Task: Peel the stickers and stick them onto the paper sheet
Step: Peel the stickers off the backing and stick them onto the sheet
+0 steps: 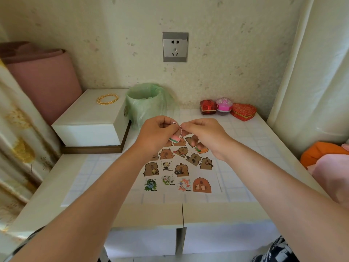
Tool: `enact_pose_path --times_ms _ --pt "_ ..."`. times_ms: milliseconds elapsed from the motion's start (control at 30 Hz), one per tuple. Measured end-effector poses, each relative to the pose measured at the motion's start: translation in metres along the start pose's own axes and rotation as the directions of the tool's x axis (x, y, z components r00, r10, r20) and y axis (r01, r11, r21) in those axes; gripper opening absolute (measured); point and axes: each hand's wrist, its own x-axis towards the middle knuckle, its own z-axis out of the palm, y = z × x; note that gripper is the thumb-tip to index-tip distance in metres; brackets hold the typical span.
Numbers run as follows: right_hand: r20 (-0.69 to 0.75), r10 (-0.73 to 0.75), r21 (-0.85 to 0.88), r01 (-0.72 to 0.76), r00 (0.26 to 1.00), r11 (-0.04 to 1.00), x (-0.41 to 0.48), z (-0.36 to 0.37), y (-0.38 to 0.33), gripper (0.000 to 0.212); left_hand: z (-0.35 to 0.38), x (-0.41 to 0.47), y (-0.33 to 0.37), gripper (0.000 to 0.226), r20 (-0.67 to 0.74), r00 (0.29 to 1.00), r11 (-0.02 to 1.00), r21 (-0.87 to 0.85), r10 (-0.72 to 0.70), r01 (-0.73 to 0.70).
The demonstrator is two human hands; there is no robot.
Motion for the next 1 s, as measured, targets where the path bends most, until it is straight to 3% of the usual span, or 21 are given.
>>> enact_pose_path --times_ms 133,567,733,1000 --pt "0.026 0.016 0.024 -0.017 1.0 1.0 -0.0016 -0.0017 -0.0027 0.015 -0.0003 -0.0018 0.002 0.01 0.017 1.0 1.0 0.0 -0.003 0.003" --pt "0.018 -0.233 -0.302 0.228 0.972 0.926 -0.0066 0.0055 0.0012 0.026 0.0026 -0.0066 0.0046 0.008 0.03 0.999 0.998 -0.056 -0.018 0.02" --pt "-0.005 -0.202 -0.209 0.196 0.979 0.958 -0.0078 0.0039 -0.0039 0.024 -0.0007 -0.0026 0.0027 0.007 -0.015 1.0 0.999 -0.049 -0.018 0.018" --pt "-0.006 -0.194 -0.195 0.189 0.981 0.962 -0.0093 0.0043 -0.0052 0.022 -0.0012 -0.0038 0.0035 0.009 -0.016 1.0 1.0 -0.029 0.011 -0.012"
